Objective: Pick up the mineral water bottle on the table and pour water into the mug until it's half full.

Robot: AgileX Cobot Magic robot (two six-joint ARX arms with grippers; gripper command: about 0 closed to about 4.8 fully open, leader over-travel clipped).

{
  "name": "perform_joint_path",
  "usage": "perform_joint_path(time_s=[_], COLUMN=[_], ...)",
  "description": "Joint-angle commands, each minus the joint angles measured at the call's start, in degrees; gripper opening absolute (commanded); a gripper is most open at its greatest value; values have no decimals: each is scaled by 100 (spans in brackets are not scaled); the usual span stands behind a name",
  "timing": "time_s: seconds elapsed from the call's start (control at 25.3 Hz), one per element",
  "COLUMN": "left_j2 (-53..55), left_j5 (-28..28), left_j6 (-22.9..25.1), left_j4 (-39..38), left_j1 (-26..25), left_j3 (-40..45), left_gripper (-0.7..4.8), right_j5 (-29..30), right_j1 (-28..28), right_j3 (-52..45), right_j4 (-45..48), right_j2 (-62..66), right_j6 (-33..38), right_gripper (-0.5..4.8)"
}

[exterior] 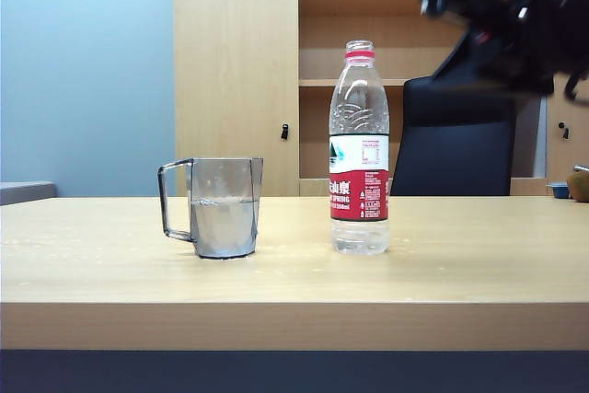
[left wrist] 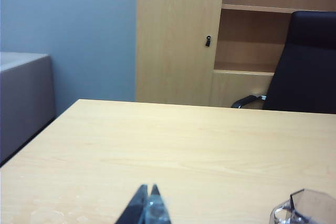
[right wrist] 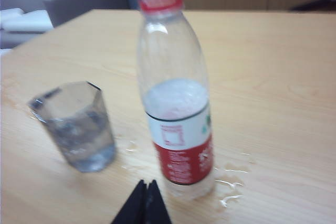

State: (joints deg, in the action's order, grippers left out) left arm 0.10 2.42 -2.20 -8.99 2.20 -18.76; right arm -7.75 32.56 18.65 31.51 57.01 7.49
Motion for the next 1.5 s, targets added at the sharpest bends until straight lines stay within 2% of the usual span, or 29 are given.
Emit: perform_joint_path(time_s=[0.04, 0.16, 0.28, 0.43, 0.47, 0.59, 0.79, 1.03, 1.22, 1.5], left_j2=[11, 9, 9, 9, 9, 9, 9, 9, 9, 9], left_j5=[-7, -133, -114, -118, -131, -254, -264, -247, -247, -247], left_j6=[-299, -756, -691, -350, -267, -116, -101, -63, -142, -142], left_j4=[118, 638, 977, 1045, 828, 800, 667, -153, -162, -162], left_j1=[0, 4, 2, 0, 0, 2, -2, -2, 0, 0], left_j3=[358, 1012, 1438, 1797, 1823, 1823, 1823, 1823, 1823, 1823], left_gripper=[-4, -4, -4, -4, -4, -4, -4, -4, -4, -4], right_j5=[136, 105, 109, 221, 299, 299, 302, 297, 297, 295], right_j1=[116, 306, 407, 435, 435, 433, 433, 431, 431, 426], right_j3=[28, 31, 31, 31, 31, 28, 28, 28, 26, 26], right_j4=[-437, -1207, -1814, -2402, -2592, -2863, -3541, -4664, -5342, -5574], right_j2=[-564, -1445, -2068, -2830, -3211, -3818, -4369, -4907, -5224, -5274], right_j6=[28, 22, 22, 24, 22, 24, 24, 24, 24, 22], right_gripper=[-8, -8, -8, -8, -8, -8, -8, -8, -8, -8])
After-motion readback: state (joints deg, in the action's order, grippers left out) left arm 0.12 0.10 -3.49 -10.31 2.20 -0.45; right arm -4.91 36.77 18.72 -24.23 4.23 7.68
